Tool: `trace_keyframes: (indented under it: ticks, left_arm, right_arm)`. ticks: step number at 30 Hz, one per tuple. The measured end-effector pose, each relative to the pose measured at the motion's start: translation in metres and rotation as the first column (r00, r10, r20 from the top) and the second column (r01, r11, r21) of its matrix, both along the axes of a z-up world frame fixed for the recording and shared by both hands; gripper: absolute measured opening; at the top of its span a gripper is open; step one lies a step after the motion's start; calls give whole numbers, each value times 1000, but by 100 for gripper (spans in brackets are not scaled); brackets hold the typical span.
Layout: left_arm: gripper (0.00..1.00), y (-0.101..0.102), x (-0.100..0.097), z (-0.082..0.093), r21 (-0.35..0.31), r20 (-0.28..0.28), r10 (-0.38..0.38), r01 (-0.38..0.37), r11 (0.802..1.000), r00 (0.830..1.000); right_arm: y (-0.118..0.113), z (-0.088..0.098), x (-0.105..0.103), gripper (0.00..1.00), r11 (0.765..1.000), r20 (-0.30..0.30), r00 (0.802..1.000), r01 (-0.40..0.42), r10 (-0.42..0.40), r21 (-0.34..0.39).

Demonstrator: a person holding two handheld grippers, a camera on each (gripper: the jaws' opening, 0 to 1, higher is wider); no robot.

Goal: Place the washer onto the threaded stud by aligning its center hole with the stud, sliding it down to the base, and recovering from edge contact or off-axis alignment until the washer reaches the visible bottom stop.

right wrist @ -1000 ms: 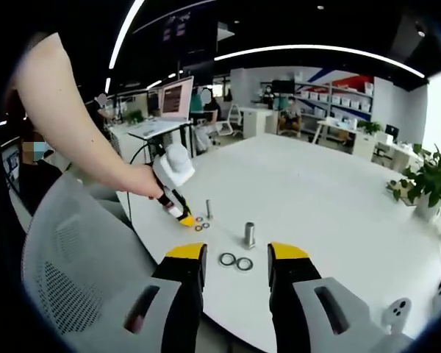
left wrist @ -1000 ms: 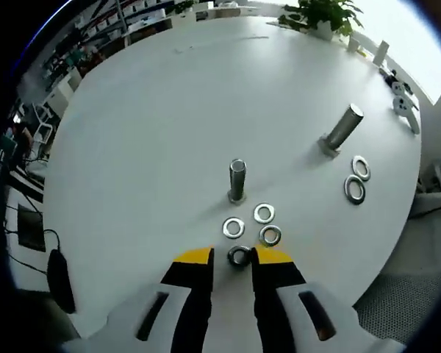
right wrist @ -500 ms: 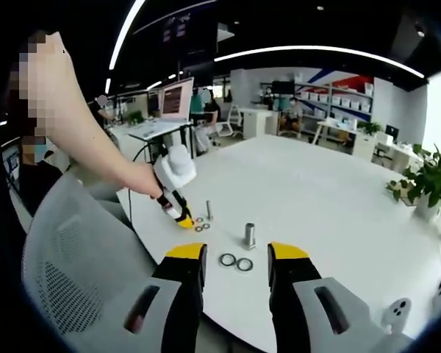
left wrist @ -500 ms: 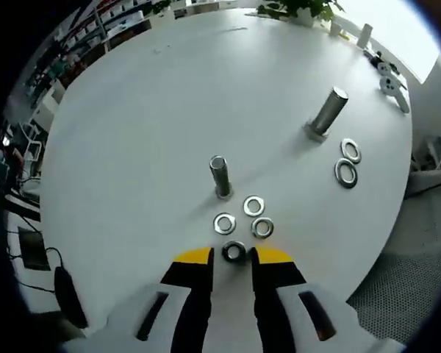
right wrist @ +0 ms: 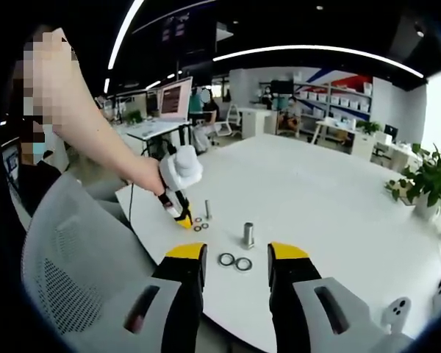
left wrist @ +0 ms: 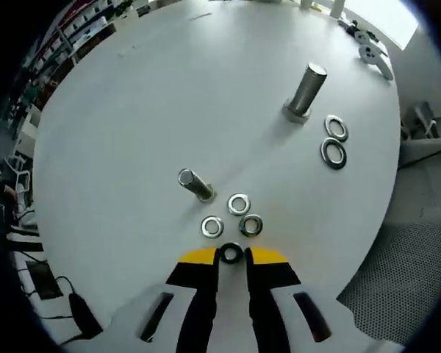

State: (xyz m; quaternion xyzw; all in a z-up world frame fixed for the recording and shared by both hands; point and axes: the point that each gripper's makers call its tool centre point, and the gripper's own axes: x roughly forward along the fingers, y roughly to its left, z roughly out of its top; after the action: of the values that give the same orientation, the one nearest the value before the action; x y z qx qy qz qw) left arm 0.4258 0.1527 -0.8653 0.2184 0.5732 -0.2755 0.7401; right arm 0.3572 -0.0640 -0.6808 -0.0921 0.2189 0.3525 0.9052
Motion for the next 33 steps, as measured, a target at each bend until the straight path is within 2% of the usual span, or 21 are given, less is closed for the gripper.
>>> trace_keyframes:
  ticks: [11, 26, 28, 29, 30, 31, 33]
  left_arm:
    - [9, 0, 0, 1, -9, -7, 16, -16, 1000, 1000]
    - [9, 1, -3, 2, -30, 24, 27, -27, 999, 999]
    - [9, 2, -3, 3, -30, 32, 21, -20, 999, 999]
    - [3, 2, -3, 3, -31, 36, 20, -19, 999, 999]
    - [0, -2, -9, 5, -48, 9, -39, 40, 998, 999]
    - [0, 0, -5, 6, -36, 47, 10, -8, 999, 999]
    - [0, -8, -12, 15, -44, 57, 7, -4, 999, 998]
  right_arm:
    - [0, 0, 0, 35, 1000, 2, 1000, 1, -1, -6]
    - [-1, 0, 1, 35, 1000, 5, 1000, 3, -3, -7]
    - [-1, 0, 0, 35, 1000, 4, 1000, 2, -2, -8]
    - [-1, -1, 1, 35, 1000, 4, 1000, 2, -1, -9]
    - [-1, 0, 1, 35, 1000, 5, 1000, 1, -1, -9]
    - [-1, 0, 1, 35, 1000, 5, 1000, 1, -1, -8]
    - [-1, -1, 1, 35, 1000, 4, 1000, 1, -1, -9]
